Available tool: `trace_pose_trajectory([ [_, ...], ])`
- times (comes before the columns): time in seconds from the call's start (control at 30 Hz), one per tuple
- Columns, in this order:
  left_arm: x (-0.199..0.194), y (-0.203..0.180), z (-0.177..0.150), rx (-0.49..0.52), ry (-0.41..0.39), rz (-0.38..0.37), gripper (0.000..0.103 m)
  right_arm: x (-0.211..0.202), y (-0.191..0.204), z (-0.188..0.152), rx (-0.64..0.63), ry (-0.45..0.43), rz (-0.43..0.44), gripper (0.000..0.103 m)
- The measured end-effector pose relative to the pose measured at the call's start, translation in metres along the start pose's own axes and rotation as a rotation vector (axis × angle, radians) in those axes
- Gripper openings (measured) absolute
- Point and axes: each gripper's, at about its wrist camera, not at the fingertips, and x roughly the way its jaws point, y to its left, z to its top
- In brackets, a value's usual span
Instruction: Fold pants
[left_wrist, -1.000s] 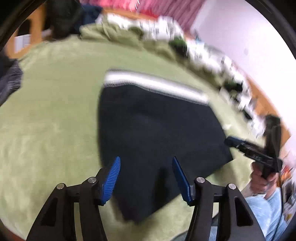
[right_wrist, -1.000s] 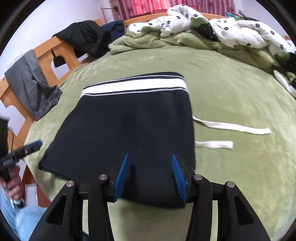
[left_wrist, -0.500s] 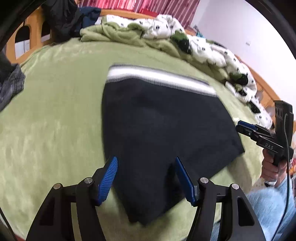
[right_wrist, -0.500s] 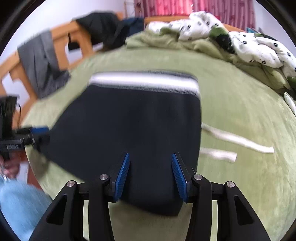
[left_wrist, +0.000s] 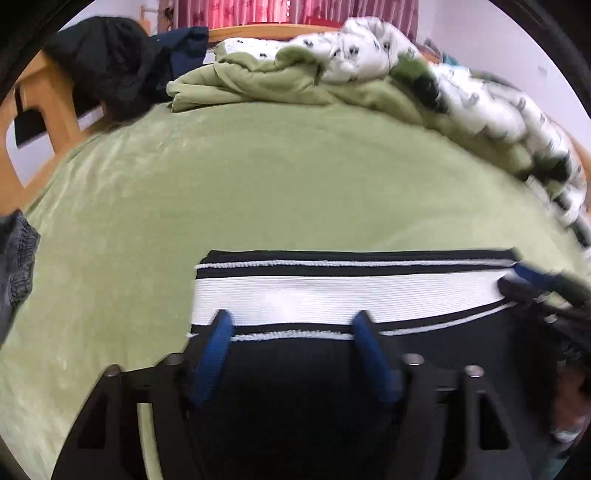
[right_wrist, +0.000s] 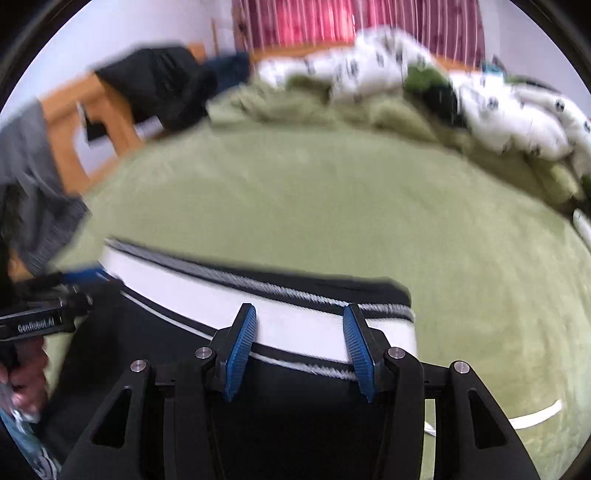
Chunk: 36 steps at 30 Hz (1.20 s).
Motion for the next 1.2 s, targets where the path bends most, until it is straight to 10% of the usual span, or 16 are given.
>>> trace_pose_trajectory([
  [0.6, -0.010, 0.026, -0.018, -0.078, 0.073, -0.125, 0.083, -0.020, 0.001, -0.008, -0.015, 0.018, -0.023, 0.053],
  [1.2, -0.074, 0.029, -0.091, -0.060, 0.154, -0.148, 0.083, -0.100, -0.002, -0.100, 0.034, 0.115, -0.001, 0.056],
])
